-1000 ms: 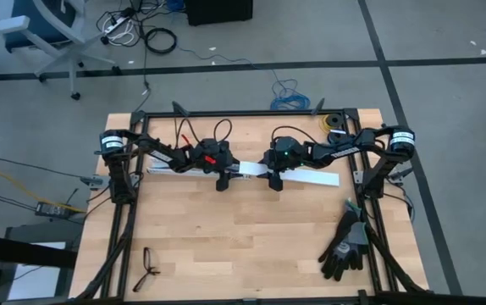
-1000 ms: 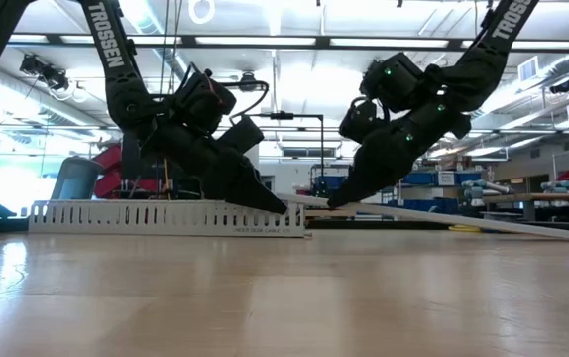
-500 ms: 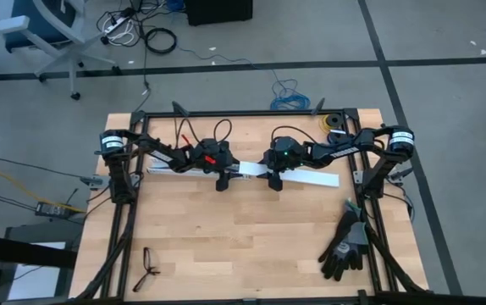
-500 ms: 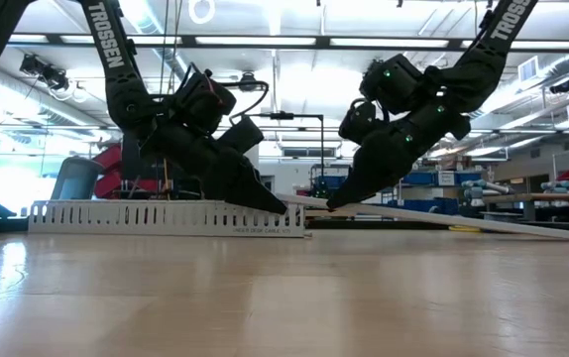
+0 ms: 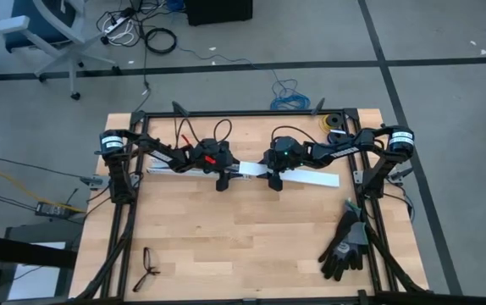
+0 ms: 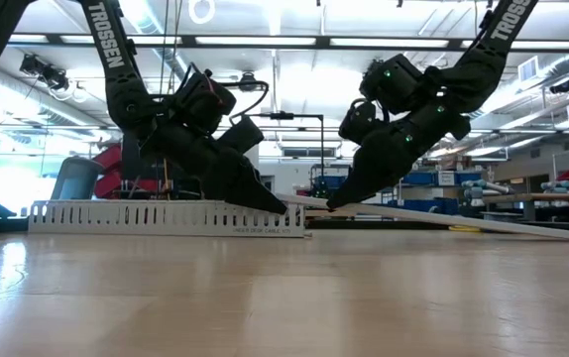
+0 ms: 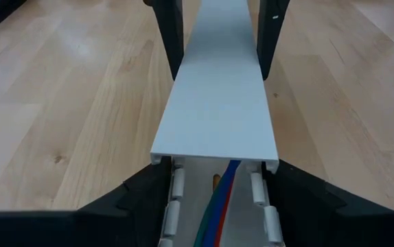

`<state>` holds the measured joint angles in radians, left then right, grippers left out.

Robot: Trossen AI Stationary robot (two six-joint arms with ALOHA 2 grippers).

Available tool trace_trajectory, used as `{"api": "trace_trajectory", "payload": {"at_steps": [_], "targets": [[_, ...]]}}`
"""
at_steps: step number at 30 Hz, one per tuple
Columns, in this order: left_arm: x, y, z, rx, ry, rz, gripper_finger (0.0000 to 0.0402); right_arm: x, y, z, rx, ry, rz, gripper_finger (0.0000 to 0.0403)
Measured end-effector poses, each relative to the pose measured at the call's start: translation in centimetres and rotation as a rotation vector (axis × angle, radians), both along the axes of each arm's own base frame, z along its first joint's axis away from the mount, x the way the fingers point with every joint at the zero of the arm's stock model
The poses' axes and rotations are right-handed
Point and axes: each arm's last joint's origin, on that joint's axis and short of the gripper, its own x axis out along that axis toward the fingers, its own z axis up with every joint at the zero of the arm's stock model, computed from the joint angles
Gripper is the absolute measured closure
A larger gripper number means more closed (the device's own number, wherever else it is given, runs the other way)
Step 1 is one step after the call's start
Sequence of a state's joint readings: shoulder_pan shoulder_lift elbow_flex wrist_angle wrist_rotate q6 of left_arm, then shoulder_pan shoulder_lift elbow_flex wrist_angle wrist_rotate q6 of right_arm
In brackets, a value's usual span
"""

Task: Ziptie cables
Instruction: Close the white cable duct with the white cable duct cover

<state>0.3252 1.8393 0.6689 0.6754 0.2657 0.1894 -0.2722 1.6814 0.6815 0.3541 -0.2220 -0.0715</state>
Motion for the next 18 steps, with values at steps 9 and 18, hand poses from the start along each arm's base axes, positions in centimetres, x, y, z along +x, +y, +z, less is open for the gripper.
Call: {"api": "trace_trajectory", "payload": {"at_steps": [9, 18], "targets": [[0.01, 0.01, 0.01, 0.002, -0.001, 0.002, 0.0172, -0.04, 0.0, -0.13, 0.011, 0.006, -0.018, 0.0146], [0.01, 0.01, 0.0, 0.002, -0.001, 0.001, 0.0172, 0.01, 0.06, -0.07, 0.019, -0.004, -0.003, 0.0105]]}}
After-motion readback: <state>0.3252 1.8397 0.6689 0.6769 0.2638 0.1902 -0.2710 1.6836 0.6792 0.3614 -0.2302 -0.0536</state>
